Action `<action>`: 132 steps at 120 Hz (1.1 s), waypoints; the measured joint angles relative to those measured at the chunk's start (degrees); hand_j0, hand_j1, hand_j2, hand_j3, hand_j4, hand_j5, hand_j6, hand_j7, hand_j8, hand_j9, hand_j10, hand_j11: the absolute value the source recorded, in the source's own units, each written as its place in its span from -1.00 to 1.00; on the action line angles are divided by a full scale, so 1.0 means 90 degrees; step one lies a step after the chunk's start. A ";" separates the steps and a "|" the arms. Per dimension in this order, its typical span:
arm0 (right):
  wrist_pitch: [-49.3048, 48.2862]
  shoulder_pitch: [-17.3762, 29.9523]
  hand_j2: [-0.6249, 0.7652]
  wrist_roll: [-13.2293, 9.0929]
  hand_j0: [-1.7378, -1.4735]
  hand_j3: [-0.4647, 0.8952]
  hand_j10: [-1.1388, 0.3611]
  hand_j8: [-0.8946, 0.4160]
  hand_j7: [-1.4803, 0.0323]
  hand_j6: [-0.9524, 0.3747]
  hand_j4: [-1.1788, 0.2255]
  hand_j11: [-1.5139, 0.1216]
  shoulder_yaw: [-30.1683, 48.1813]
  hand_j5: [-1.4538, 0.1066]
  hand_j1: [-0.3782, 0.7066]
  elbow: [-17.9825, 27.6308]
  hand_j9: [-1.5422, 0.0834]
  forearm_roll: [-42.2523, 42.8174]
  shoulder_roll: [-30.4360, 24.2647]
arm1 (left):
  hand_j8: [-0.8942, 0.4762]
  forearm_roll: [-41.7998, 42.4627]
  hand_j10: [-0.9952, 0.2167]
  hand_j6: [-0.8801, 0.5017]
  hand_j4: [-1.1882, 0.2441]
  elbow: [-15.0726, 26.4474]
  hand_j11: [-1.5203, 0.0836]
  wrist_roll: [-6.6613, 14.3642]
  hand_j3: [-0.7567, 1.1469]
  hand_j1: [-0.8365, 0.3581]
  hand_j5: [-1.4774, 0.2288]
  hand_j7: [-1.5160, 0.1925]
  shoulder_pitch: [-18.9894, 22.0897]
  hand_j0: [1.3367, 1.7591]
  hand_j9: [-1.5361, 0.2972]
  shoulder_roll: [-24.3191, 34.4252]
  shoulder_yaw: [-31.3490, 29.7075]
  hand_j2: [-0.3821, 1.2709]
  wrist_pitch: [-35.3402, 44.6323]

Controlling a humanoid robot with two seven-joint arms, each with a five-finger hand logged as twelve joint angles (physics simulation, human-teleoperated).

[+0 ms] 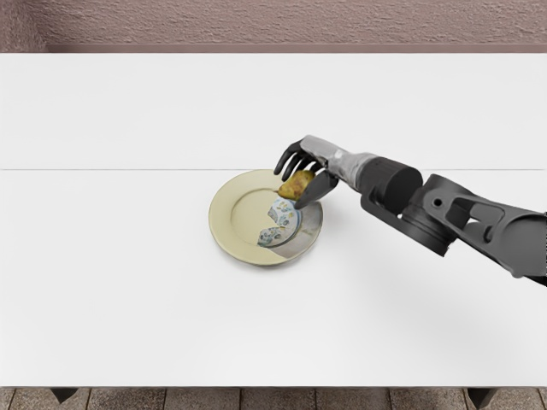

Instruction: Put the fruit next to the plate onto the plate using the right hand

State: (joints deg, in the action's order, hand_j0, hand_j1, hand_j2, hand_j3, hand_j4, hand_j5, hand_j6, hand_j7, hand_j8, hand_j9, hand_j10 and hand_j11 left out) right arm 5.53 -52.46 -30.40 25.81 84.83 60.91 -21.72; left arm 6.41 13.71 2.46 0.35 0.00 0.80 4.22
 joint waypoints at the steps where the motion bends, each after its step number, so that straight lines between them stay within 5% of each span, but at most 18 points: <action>1: 0.0001 0.0001 0.15 0.0000 -0.38 -0.32 -0.19 -0.36 -0.12 -0.47 -0.21 -0.17 -0.0001 -0.19 0.12 -0.0002 -0.12 0.0000 0.0016 | 0.30 0.0000 0.64 0.27 0.66 0.0000 0.90 0.0000 -0.21 0.98 0.73 0.77 0.0000 0.52 0.68 0.0000 0.0000 -0.54 0.0000; 68: 0.0053 0.0192 0.11 0.0011 -0.39 -0.32 -0.21 -0.38 -0.03 -0.42 -0.14 -0.07 -0.0223 -0.09 0.10 -0.0230 -0.02 0.0011 0.0726 | 0.30 0.0000 0.64 0.27 0.66 0.0000 0.90 0.0000 -0.20 0.98 0.73 0.77 0.0000 0.52 0.68 0.0000 0.0000 -0.54 0.0000; 109: -0.0027 0.0157 -0.08 -0.0079 -0.40 -0.32 0.27 0.09 0.62 0.14 0.40 0.54 0.0073 0.54 -0.56 -0.0290 0.59 -0.0089 0.0454 | 0.30 0.0000 0.64 0.27 0.66 0.0000 0.90 0.0000 -0.20 0.98 0.73 0.77 0.0061 0.52 0.68 0.0000 -0.0010 -0.54 -0.0008; 132: -0.1236 0.0118 -0.10 -0.0227 -0.40 -0.32 0.40 0.23 0.80 0.30 0.55 0.71 0.0898 0.71 -0.76 -0.0228 0.75 -0.1353 -0.0242 | 0.30 0.0000 0.64 0.27 0.66 0.0000 0.90 0.0000 -0.20 0.98 0.73 0.77 0.0071 0.52 0.68 0.0000 -0.0012 -0.54 0.0007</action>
State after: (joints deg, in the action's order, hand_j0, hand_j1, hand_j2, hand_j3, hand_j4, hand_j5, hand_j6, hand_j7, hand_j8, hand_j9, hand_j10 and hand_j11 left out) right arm -5.59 -51.39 -32.44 33.89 82.78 48.74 -23.90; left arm 6.41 13.71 2.46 0.99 0.00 0.68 4.28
